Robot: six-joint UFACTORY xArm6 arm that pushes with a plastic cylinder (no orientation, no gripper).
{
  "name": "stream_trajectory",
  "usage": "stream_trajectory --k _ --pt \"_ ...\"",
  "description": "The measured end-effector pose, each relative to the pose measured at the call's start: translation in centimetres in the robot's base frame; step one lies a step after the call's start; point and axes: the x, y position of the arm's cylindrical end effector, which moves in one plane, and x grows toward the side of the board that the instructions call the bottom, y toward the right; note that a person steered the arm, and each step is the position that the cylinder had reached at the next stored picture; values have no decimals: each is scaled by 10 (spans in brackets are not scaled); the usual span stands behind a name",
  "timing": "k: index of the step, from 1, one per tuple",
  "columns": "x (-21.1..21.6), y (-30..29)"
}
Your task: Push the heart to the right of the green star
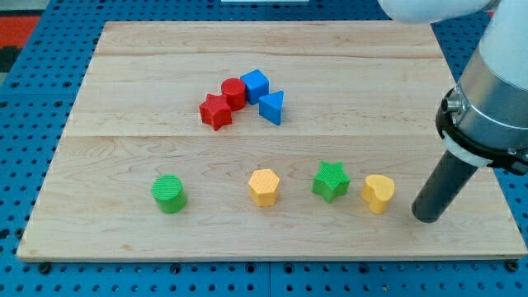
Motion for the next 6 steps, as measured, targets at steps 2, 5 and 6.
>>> stream_trajectory --k 2,5,6 --pt "0 1" --pt "-12 -33" --pt "-21 -46"
